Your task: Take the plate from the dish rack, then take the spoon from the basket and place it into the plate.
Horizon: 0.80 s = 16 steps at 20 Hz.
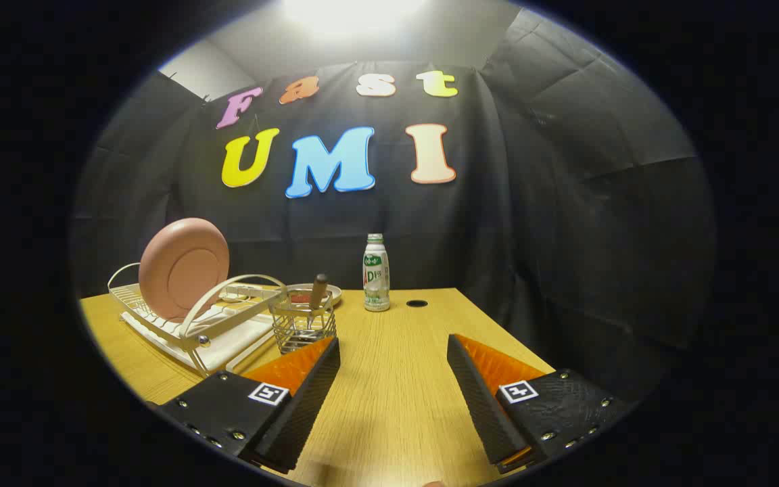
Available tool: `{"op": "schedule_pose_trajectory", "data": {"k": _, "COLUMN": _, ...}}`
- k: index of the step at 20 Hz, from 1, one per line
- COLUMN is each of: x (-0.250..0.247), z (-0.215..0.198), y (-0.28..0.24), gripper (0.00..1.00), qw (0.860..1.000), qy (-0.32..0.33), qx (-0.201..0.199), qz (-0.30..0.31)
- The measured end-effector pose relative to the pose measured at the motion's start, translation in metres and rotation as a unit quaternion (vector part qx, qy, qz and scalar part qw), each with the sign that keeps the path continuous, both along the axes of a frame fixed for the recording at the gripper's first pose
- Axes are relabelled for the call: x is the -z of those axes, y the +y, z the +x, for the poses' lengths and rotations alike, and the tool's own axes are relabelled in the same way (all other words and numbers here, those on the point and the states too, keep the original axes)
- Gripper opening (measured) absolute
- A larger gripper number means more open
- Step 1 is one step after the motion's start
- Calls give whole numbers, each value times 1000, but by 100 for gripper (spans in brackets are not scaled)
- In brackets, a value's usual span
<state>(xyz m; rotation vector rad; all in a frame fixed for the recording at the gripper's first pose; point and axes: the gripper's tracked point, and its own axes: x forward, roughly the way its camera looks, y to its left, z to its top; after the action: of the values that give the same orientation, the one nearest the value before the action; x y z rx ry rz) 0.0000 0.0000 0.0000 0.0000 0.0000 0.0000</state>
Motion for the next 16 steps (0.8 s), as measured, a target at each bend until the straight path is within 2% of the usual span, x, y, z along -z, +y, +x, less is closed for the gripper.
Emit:
{"op": "schedule_pose_trajectory", "data": {"k": 2, "x": 10, "z": 22, "y": -3, "gripper": 97, "qw": 1000, "qy": 25, "qx": 5, "qz": 1}}
{"op": "schedule_pose_trajectory", "data": {"k": 6, "x": -9, "z": 53, "y": -13, "gripper": 97, "qw": 1000, "qy": -7, "qx": 19, "qz": 17}}
{"op": "schedule_pose_trajectory", "data": {"k": 9, "x": -35, "z": 68, "y": -35, "gripper": 97, "qw": 998, "qy": -31, "qx": 50, "qz": 16}}
{"op": "schedule_pose_trajectory", "data": {"k": 12, "x": -67, "z": 60, "y": -62, "gripper": 97, "qw": 996, "qy": -40, "qx": 82, "qz": 13}}
{"op": "schedule_pose_trajectory", "data": {"k": 16, "x": -111, "z": 17, "y": -86, "gripper": 97, "qw": 992, "qy": -46, "qx": 114, "qz": -5}}
